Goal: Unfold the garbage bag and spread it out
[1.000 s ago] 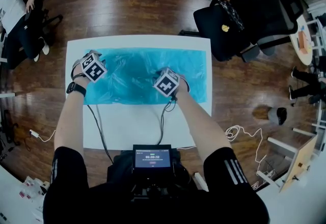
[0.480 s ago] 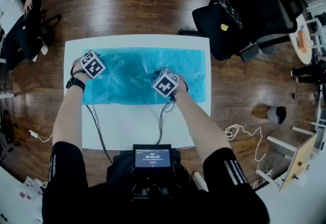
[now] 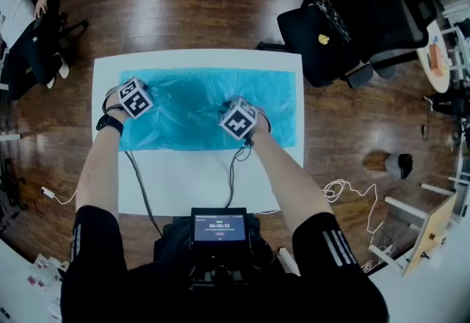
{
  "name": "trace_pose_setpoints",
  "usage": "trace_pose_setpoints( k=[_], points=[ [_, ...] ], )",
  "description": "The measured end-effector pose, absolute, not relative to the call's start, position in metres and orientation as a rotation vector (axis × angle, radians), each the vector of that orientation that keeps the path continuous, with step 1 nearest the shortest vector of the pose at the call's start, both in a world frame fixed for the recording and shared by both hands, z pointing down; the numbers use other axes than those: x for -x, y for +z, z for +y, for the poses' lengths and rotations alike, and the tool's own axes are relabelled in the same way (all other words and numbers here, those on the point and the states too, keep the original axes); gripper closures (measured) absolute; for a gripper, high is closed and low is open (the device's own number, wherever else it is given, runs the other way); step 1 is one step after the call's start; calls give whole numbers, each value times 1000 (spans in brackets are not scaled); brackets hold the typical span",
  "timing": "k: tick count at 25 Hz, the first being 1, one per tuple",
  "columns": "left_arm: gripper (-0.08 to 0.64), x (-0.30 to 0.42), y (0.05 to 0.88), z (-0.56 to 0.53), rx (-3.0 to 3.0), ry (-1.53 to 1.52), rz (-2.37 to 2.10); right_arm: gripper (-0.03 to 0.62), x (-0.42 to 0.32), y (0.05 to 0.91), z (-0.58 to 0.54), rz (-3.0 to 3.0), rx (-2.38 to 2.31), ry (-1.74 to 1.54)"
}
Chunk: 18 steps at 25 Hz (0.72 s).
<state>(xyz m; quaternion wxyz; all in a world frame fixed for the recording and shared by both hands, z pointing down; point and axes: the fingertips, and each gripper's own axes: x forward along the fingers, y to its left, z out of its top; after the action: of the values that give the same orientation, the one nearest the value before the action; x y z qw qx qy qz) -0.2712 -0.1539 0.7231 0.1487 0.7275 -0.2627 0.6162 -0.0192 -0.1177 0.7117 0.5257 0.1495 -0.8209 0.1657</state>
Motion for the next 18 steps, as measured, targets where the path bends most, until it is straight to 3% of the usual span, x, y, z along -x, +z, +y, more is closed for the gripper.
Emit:
trace_pose_setpoints(
  k=[18],
  points=[
    [558,234,633,-137,-2348,1753,-1006,441,20,705,-125,-1959,-362,340]
  ],
)
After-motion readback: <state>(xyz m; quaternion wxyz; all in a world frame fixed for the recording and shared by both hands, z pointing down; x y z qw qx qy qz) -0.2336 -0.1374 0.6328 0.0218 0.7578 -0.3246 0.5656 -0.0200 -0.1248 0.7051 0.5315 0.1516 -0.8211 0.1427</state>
